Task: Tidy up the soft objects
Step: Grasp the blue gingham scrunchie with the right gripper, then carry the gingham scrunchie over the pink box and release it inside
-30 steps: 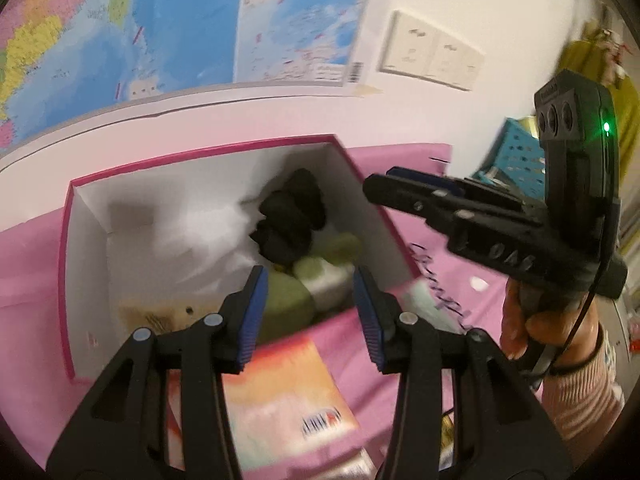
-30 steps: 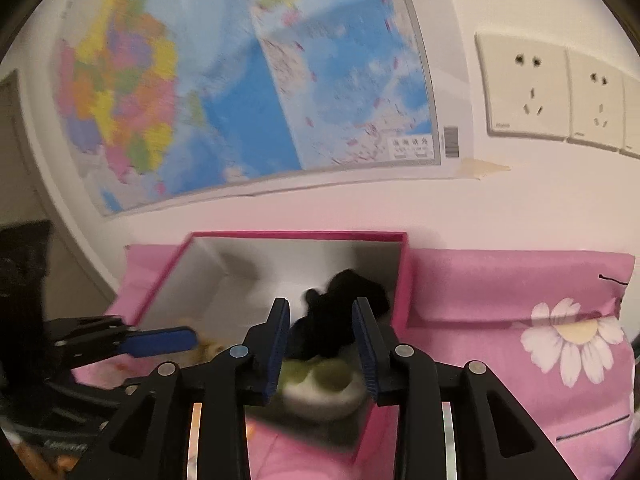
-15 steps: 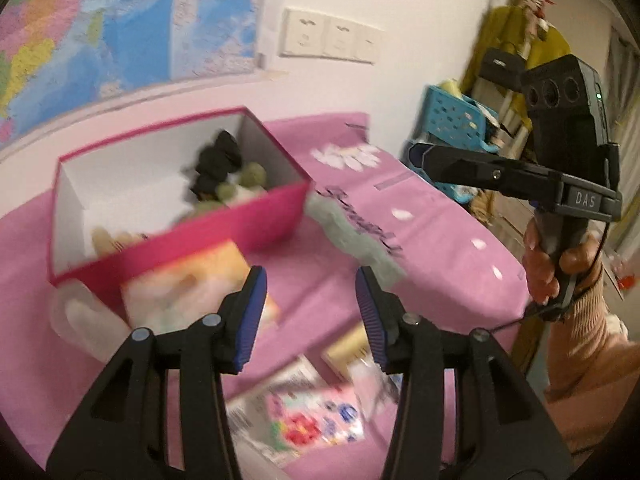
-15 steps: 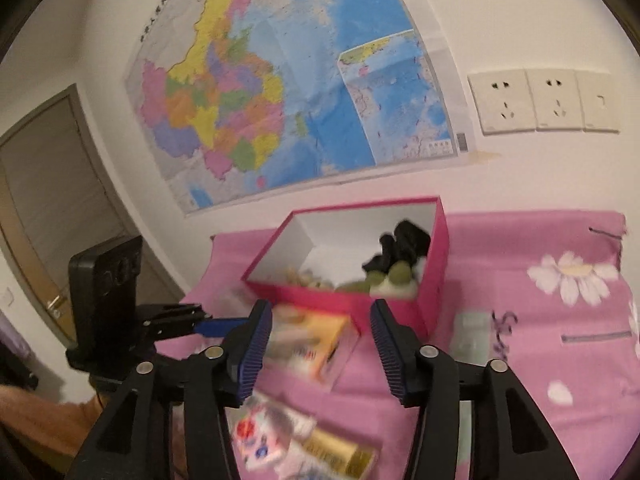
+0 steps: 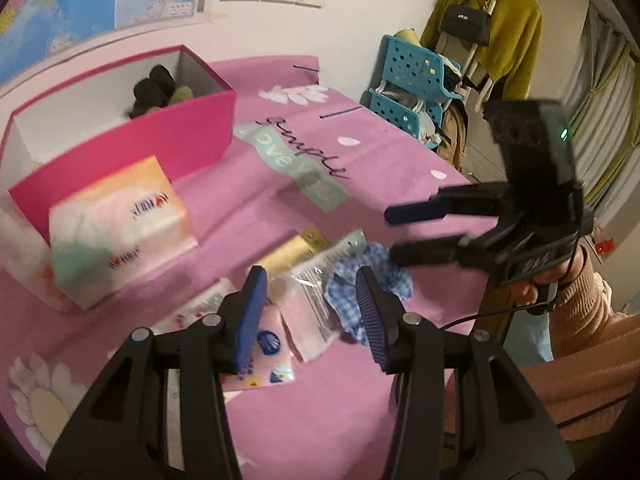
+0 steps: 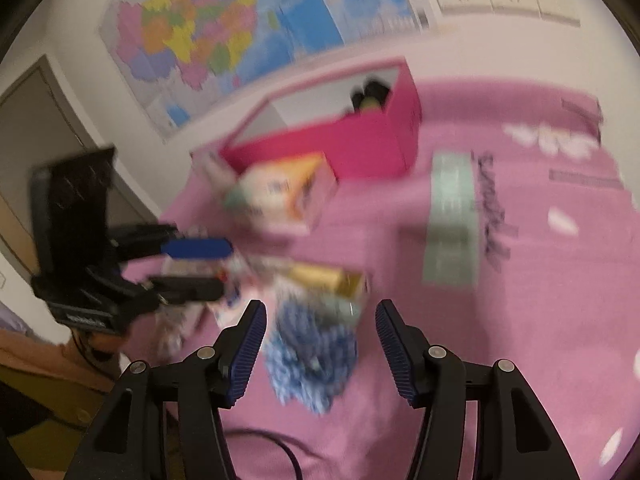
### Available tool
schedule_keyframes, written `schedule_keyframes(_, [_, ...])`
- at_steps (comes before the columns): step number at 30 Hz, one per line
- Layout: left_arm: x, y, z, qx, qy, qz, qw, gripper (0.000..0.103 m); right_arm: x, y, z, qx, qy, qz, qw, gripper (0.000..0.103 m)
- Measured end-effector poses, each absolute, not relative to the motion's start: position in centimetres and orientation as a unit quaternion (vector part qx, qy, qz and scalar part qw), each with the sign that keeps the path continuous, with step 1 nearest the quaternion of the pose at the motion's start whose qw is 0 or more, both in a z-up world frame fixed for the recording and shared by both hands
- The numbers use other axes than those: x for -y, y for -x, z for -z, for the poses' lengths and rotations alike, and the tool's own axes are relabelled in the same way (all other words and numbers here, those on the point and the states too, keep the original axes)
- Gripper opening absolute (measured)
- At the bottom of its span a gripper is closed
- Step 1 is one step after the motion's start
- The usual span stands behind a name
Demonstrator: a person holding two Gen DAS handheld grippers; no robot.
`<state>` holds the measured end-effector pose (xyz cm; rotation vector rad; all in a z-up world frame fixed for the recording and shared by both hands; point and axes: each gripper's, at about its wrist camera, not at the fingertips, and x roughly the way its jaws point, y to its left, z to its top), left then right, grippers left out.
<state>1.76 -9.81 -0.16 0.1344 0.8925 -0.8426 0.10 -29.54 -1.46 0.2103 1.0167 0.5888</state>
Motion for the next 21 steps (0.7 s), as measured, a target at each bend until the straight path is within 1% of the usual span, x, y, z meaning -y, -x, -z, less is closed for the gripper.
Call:
schedule_keyframes(4, [10.3,-1.3,1.0,-0.430,-0.067,0.402,0.806,0.048,29.3,0.7,3.5,-0.500,-0.109,-0.280,0.812,0.058])
schedule_keyframes(7, [11.0,-0.8,1.6,-0.437,-0.076,0.407,0.798,0.048,29.5,1.0,4.0,-0.498,-0.122,-0.280,0.812,0.057])
schedule_keyframes(8, [11.3,-0.6,1.8,-0.439,-0.081,0.409,0.796,0.048,29.6,1.1,4.0,-0.494,-0.125,-0.280,0.813,0.050])
schedule_keyframes(9, [11.5,-0.5,2.0,-0.441,-0.084,0.411,0.794,0.048,29.6,1.2,3.9,-0.493,-0.126,-0.281,0.814,0.038])
schedule_keyframes(11, [11.9,-0.3,2.5,-0.447,-0.087,0.417,0.786,0.048,29.6,1.4,3.9,-0.491,-0.123,-0.280,0.816,0.023])
schedule_keyframes(12, [12.2,-0.2,2.7,-0.451,-0.087,0.421,0.782,0.048,29.5,1.5,3.8,-0.490,-0.120,-0.278,0.817,0.018])
schedule_keyframes(14, [12.6,-0.1,3.2,-0.457,-0.088,0.424,0.777,0.048,29.3,1.8,3.6,-0.486,-0.121,-0.282,0.818,0.012])
schedule_keyframes(17, [13.0,-0.3,3.9,-0.468,-0.087,0.427,0.769,0.048,29.3,2.2,2.8,-0.472,-0.124,-0.284,0.825,0.009])
schedule_keyframes(21, [13.0,-0.4,4.1,-0.474,-0.077,0.431,0.764,0.048,29.4,2.5,1.0,-0.449,-0.129,-0.291,0.835,0.009])
